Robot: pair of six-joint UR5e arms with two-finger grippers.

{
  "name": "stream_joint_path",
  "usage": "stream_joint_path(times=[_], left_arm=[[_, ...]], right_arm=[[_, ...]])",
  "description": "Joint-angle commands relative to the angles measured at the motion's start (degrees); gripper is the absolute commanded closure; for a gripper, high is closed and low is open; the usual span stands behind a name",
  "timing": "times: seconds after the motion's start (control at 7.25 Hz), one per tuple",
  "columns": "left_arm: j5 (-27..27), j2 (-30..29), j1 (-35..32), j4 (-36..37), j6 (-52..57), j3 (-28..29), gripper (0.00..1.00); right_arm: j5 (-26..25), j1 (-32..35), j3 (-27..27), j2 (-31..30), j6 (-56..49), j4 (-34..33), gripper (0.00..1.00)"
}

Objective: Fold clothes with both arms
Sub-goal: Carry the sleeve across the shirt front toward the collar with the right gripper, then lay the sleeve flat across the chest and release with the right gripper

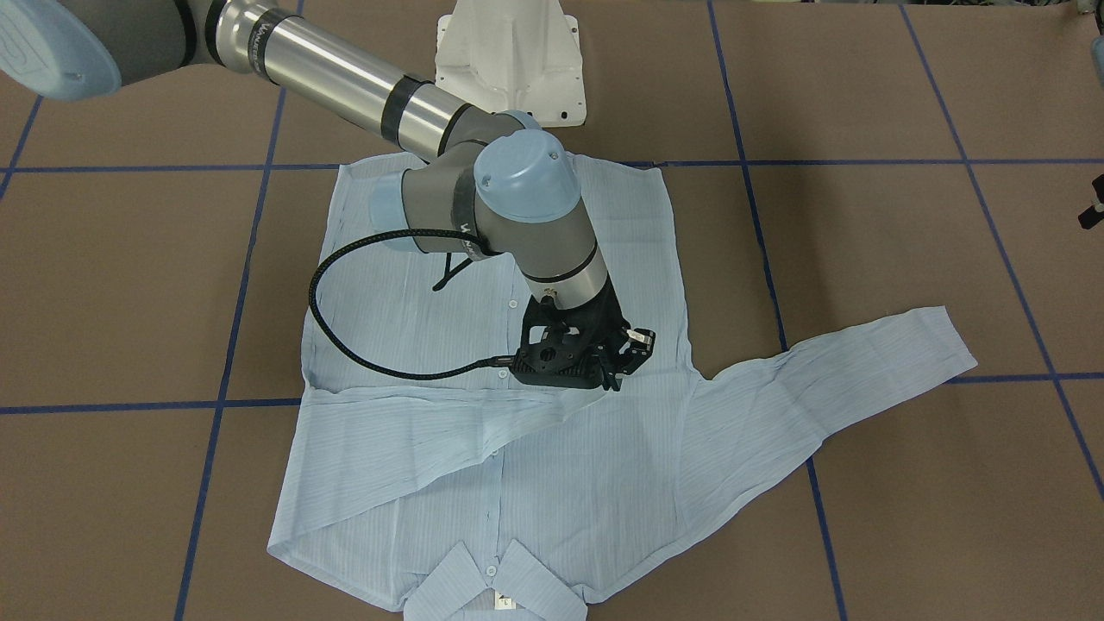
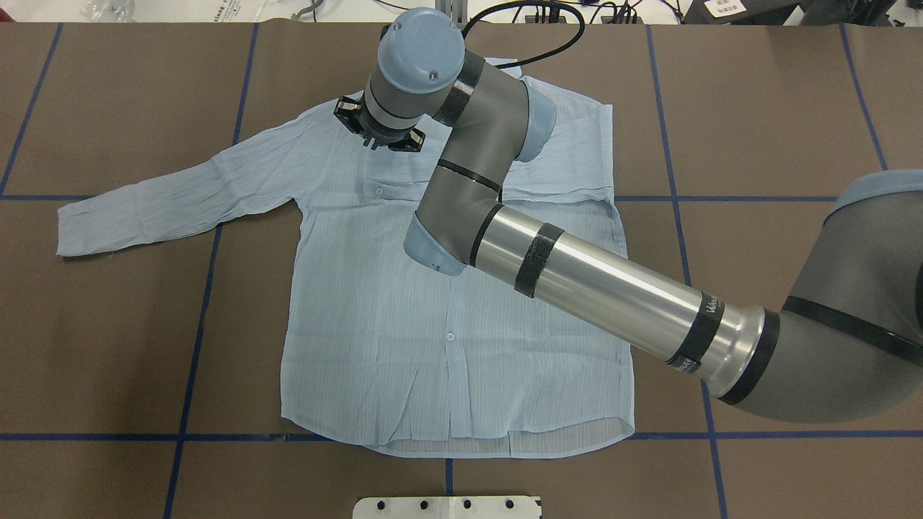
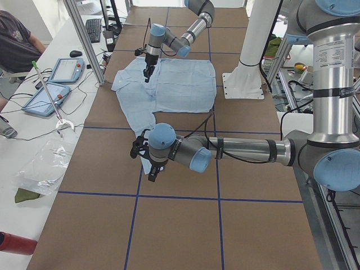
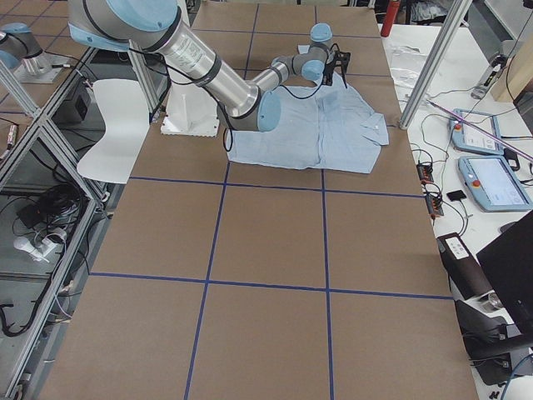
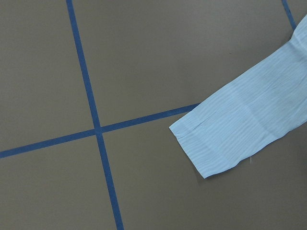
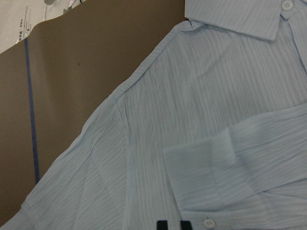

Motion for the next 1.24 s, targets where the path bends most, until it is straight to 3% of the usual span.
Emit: stream_joint_path(times=[0.0, 0.28, 0.69, 0.83, 0.97, 1.1], left_arm=[[0.1, -0.8, 2.7, -0.5, -0.3, 0.1, 0.01], [0.8, -3.4, 7.5, -2.7, -8.6, 1.8, 0.01], [1.3, -13.7, 8.8, -7.1, -14.0, 18.6, 0.01], [4.0, -14.4, 10.5, -12.2, -15.3, 22.5, 0.01], [4.4, -14.5, 12.0, -17.9, -21.3, 24.7, 0.1], [4.5, -14.5, 14.0, -22.7, -23.4, 27.7, 0.18]], right_arm=[[-3.5, -1.9, -4.7, 4.2, 1.2, 0.8, 0.13], [-3.6, -2.4, -2.9, 3.2, 4.4, 0.2, 0.13], [-3.1, -2.1, 19.2, -13.1, 6.3, -7.4, 0.15], [-2.9, -2.0, 26.0, -19.2, 6.2, -7.7, 0.16], [-2.1, -1.3, 32.2, -24.9, 6.2, -7.8, 0.15], [0.6, 0.3, 34.6, -28.2, 6.1, -7.8, 0.15]])
